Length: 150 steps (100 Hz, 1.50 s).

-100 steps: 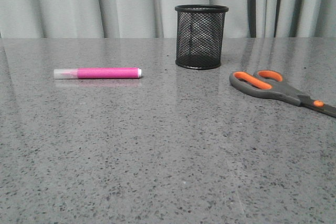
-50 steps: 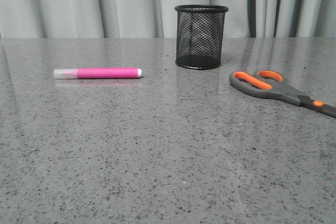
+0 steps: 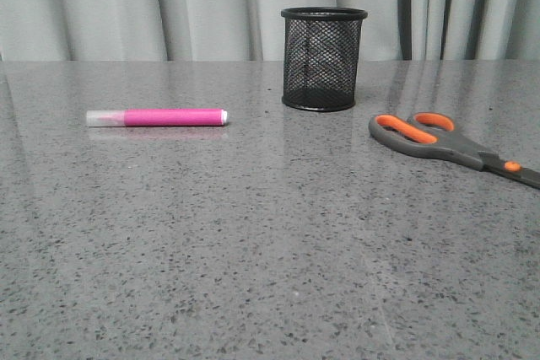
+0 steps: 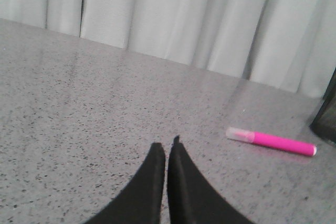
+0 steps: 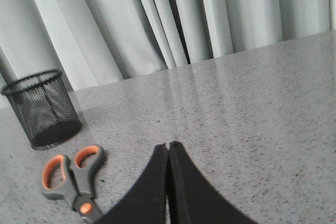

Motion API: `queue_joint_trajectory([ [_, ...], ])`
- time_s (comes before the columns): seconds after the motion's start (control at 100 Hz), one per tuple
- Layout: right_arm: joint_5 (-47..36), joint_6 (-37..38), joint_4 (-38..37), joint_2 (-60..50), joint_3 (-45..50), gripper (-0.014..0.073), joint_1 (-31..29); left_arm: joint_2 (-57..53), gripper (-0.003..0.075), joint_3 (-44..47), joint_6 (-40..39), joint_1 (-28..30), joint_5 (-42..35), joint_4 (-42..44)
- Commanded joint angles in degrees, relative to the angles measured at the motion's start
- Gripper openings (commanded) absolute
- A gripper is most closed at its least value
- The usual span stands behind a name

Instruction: Put pen and scissors into bin

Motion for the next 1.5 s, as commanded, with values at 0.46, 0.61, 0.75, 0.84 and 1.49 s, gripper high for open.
queue_joint_trajectory([
  [0.46, 4.08, -0.16, 5.89, 8.56, -9.81, -0.0056, -0.25, 3.13, -0.002, -9.71, 0.22, 0.18, -1.33, -11.56],
  [0.61, 9.67, -1.27, 2.47, 22.04, -18.41, -0.0057, -0.25, 14.24, -0.002, -20.4, 0.46, 0.18, 8.7, -1.68],
  [0.75, 18.14, -6.85, 1.81, 34.61, -27.81, -0.0057, -0.25, 25.57, -0.0019, -30.38, 8.12, 0.18, 17.28, -0.53],
  [0.84, 22.28, -7.05, 1.81, 40.94, -32.92, -0.0058, -0.25, 31.72, -0.0019, -35.52, 10.84, 0.18, 22.02, -0.53],
  [1.49, 27.91, -11.66, 1.92, 49.09, -41.14, 0.0421, 0.53, 52.99, 0.0384, -46.67, 36.24, 0.18, 30.78, -24.3],
])
